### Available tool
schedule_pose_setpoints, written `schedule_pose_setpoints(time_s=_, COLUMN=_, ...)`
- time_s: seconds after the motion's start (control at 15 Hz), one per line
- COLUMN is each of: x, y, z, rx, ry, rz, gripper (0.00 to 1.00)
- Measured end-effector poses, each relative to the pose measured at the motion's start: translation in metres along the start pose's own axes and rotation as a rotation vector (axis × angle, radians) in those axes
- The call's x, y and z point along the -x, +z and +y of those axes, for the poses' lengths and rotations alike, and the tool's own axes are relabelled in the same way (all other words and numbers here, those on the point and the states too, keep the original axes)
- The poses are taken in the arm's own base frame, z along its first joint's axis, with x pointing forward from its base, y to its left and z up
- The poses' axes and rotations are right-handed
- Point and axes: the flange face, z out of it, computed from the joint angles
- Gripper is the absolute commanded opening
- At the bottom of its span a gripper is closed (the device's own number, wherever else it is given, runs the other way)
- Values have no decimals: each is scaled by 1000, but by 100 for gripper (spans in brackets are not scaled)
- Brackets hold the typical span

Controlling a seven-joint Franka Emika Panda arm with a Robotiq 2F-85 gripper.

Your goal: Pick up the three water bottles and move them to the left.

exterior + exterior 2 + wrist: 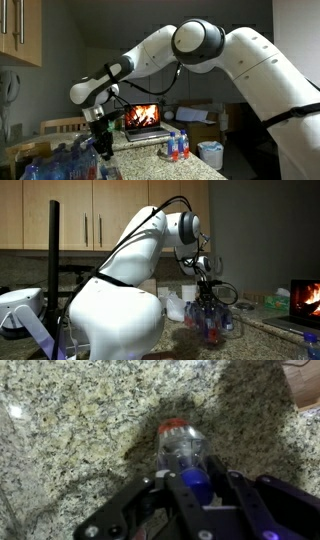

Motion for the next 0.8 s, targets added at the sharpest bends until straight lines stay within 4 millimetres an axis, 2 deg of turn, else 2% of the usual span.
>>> schedule_pose_setpoints(time_s=0.27, x=7, y=1, z=-1, rx=16, ry=-35, rz=38, gripper=15)
schedule_pose_setpoints(time_s=0.33, x=11, y=2, z=-1, rx=17, ry=-36, rz=43, gripper=58)
schedule_pose_setpoints(time_s=0.4, x=14, y=3, z=-1, rx=18, ry=-37, rz=46, gripper=59)
schedule_pose_setpoints(time_s=0.8, x=31, y=28, z=2, rx=9, ry=-29, rz=44, gripper=97)
